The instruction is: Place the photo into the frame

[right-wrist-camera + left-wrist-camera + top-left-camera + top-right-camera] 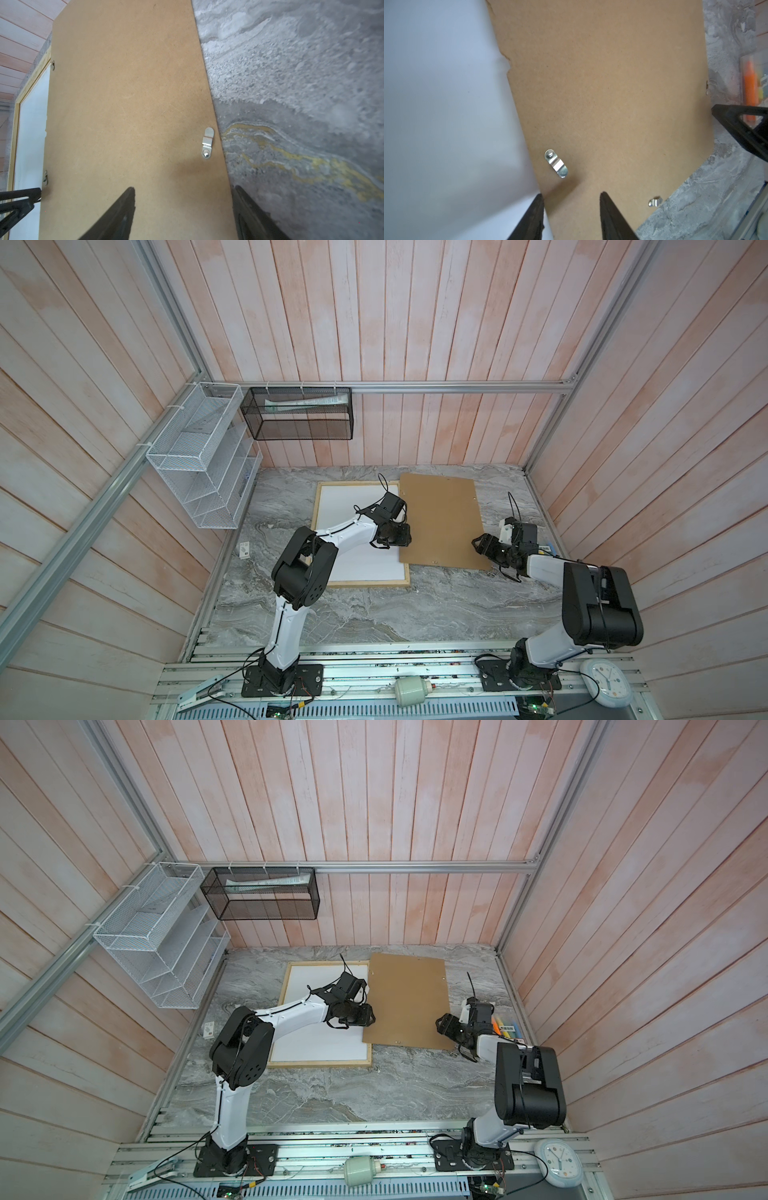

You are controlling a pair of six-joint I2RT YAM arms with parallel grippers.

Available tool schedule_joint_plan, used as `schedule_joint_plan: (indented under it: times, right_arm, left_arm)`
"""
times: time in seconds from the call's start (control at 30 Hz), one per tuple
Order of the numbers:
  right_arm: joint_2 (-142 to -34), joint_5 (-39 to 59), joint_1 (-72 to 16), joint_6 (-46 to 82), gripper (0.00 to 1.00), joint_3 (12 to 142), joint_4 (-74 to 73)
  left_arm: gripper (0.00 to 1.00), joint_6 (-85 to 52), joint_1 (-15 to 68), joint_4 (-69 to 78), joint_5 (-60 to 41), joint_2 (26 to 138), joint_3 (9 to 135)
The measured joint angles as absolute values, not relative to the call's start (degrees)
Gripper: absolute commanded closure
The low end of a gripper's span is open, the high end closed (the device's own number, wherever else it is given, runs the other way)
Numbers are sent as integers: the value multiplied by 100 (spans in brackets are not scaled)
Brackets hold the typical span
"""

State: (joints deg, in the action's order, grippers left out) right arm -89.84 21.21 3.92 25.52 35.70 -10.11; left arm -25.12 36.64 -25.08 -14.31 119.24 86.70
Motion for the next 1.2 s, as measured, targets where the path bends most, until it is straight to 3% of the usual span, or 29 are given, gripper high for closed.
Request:
schedule_joint_plan:
  times: [0.63,1.2]
  right_arm:
    - [-8993,2512,71,2589,24,3579,-945]
    - [-9174,2596,410,2403,23,4206,-622]
  left_arm:
    - [54,-2617,3234,-2171,-1588,11607,8221]
    - [54,-2550,2847,-2067,-1459,11651,8525]
